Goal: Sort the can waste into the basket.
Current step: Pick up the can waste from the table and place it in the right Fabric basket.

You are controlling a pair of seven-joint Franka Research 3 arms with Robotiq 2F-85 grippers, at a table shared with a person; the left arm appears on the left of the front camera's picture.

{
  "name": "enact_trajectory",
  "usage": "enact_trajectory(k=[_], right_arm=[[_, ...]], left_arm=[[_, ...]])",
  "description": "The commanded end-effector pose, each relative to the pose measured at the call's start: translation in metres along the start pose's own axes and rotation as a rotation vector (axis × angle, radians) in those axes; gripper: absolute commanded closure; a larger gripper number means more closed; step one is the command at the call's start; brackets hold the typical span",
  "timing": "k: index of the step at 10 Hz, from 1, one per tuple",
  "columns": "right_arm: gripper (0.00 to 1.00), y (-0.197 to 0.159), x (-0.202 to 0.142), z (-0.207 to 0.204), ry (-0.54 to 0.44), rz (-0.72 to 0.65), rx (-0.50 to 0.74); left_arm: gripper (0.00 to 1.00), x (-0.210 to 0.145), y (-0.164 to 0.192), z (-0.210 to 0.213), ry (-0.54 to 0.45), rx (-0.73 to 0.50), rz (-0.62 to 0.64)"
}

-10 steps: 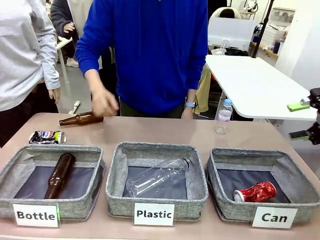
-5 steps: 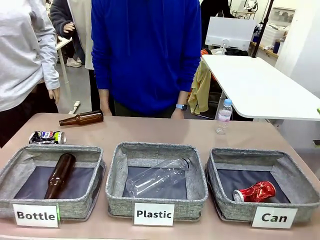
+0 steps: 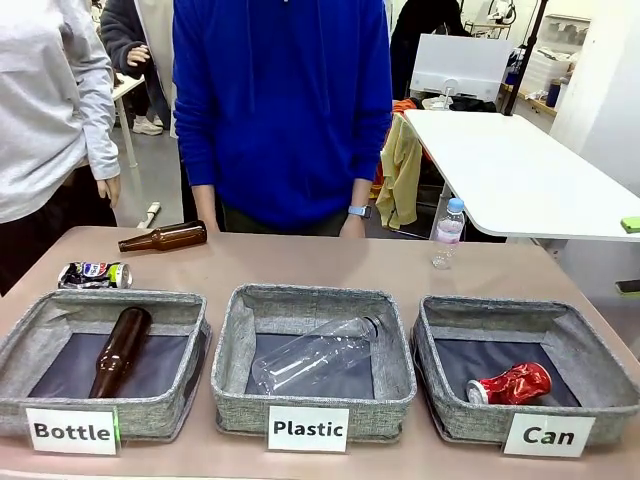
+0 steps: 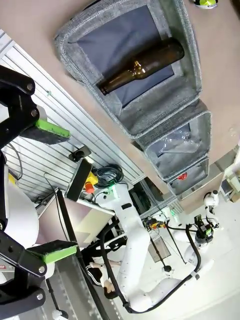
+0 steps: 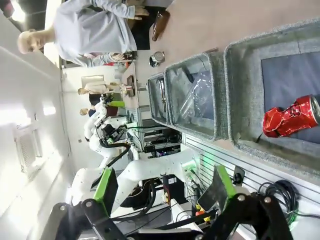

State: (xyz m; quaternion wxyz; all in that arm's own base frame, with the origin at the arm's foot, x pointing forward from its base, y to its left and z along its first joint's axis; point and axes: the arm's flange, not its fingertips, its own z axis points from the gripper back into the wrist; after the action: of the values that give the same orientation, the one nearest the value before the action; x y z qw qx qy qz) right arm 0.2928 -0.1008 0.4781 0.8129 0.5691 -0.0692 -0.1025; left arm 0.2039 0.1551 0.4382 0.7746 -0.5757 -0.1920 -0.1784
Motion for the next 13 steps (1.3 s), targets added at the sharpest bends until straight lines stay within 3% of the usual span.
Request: enact_trajectory(k=[1, 10, 13], right_arm=[[0.0, 0.002, 0.002, 0.002, -0.021, 0.013, 0.0], [0.0, 0.002, 0.002, 0.002, -0.021, 0.013, 0.0], [0.0, 0.002, 0.002, 0.002, -0.021, 0.013, 0.0]], left_arm=[[0.0, -0.003, -0.002, 0.001, -0.011, -0.014, 0.008], [0.0, 0.0, 0.0, 0.0, 0.0, 0.0, 0.0], [0.0, 0.111, 0.008, -0.031, 0.214, 0.338, 0.065]])
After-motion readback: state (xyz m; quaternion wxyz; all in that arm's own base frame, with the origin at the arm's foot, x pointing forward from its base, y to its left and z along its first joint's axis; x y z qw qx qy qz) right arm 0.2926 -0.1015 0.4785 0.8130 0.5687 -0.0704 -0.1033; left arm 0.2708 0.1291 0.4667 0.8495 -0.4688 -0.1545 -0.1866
